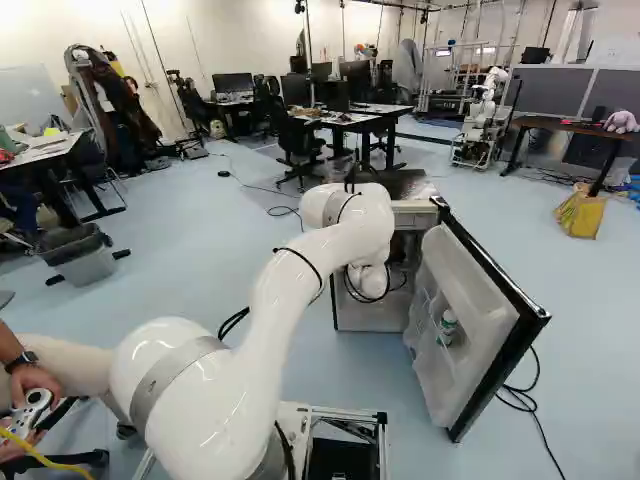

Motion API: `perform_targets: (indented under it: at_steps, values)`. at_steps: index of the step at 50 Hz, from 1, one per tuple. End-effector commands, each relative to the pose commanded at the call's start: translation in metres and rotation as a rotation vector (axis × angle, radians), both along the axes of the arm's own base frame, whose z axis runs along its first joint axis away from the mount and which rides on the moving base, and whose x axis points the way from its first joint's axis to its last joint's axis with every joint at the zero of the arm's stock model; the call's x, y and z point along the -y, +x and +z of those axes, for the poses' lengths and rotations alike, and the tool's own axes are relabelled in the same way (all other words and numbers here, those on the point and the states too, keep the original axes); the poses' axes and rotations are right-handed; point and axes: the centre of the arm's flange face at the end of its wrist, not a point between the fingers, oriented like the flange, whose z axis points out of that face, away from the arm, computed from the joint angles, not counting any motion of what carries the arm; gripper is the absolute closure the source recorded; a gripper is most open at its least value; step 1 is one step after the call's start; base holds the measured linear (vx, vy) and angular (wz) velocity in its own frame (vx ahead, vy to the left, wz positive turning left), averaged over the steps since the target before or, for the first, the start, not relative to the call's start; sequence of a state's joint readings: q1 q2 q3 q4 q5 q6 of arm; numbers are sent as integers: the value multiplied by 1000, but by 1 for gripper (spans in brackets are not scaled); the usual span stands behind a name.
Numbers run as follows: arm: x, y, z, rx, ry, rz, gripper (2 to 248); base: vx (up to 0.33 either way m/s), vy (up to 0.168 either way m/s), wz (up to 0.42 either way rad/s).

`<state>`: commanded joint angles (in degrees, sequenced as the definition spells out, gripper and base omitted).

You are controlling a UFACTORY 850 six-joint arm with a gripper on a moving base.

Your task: Grab a drink from the fridge

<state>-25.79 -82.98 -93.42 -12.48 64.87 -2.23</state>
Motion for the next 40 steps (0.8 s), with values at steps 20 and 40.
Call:
perform_targets:
  at_steps: [20, 40]
  values:
    - [-2, 14, -5, 24, -11, 12, 71, 0, 0, 0]
    - [-2, 18, -7, 30, -14, 14, 71, 0, 0, 0]
